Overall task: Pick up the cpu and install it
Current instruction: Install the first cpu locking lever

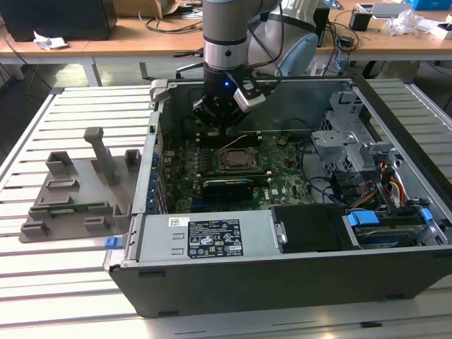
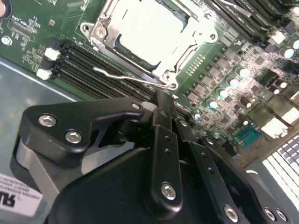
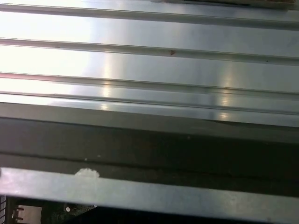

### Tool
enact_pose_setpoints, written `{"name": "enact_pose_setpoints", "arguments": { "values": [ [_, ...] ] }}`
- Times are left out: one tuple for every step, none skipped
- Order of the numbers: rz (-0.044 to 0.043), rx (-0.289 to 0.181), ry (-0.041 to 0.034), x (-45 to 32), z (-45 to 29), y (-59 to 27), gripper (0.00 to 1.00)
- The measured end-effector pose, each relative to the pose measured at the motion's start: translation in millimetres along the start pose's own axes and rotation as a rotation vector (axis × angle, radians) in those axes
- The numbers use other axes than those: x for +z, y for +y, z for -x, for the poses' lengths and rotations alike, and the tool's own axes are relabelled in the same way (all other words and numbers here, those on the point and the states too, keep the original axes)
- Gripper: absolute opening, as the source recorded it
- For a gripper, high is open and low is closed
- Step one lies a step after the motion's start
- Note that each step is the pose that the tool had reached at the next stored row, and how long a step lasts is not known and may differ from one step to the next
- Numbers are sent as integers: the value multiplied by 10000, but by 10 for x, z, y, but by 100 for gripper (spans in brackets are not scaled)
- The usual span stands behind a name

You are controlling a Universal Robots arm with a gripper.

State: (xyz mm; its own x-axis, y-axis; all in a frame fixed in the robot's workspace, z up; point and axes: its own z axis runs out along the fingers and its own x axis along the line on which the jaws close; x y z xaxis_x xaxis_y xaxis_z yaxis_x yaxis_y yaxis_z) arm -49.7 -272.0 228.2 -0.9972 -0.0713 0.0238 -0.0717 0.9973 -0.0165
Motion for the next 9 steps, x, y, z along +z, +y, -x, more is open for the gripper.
{"name": "enact_pose_setpoints", "arguments": {
  "values": [
    [0, 1, 0, 8, 10, 0, 11],
    [0, 3, 0, 15, 17, 3, 11],
    [1, 6, -1, 23, 23, 5, 11],
    [2, 12, 0, 38, 34, 7, 11],
    [1, 20, 0, 58, 50, 10, 11],
    [1, 24, 1, 73, 66, 11, 11],
    [0, 29, 1, 86, 89, 9, 11],
    [0, 31, 2, 94, 108, 8, 11],
    [1, 33, 2, 102, 123, 7, 11]
  ]
}}
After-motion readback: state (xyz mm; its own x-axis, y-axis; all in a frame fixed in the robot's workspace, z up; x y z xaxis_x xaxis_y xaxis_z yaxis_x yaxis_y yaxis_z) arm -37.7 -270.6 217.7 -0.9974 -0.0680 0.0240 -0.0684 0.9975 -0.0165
